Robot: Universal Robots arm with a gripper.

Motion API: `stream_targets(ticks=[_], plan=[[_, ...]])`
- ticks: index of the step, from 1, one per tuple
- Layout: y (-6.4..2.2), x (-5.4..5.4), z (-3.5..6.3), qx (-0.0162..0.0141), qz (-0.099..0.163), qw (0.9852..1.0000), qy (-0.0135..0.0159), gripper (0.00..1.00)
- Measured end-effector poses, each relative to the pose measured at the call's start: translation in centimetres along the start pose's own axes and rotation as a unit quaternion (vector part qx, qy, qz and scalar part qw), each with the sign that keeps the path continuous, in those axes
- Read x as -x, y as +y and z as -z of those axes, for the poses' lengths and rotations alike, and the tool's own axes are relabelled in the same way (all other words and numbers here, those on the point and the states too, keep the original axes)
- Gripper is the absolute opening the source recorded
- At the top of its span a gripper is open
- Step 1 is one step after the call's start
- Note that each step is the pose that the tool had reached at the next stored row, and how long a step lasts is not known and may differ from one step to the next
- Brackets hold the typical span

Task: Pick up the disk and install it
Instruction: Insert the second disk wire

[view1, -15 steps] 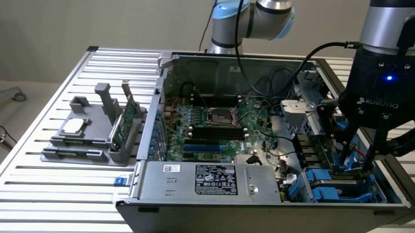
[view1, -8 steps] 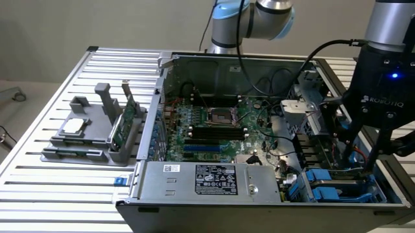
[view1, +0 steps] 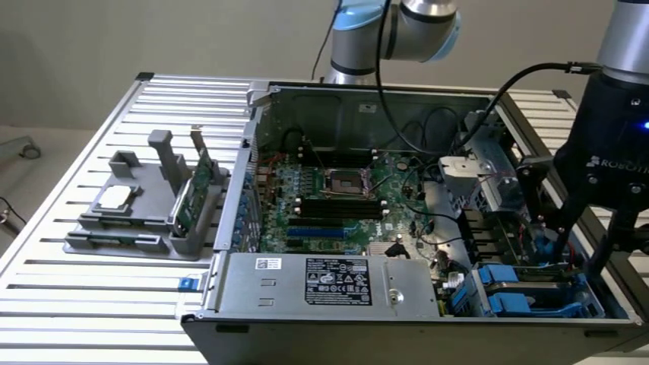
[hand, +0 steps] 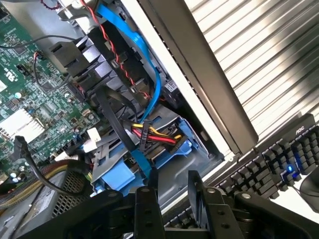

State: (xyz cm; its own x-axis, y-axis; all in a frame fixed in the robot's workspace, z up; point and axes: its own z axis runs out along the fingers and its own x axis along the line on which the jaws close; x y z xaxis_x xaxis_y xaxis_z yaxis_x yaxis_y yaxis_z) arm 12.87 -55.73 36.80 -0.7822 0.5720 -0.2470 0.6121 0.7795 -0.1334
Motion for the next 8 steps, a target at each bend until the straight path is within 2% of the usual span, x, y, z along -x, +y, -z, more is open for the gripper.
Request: stream_targets(ticks=[5, 8], plan=[[-0.64, 0.59, -0.24, 0.0137, -0.002, 0.9998, 0.0109, 0.37], [-0.73, 0.68, -0.33, 0.0194, -0.007, 0.9996, 0.0166, 0.37]])
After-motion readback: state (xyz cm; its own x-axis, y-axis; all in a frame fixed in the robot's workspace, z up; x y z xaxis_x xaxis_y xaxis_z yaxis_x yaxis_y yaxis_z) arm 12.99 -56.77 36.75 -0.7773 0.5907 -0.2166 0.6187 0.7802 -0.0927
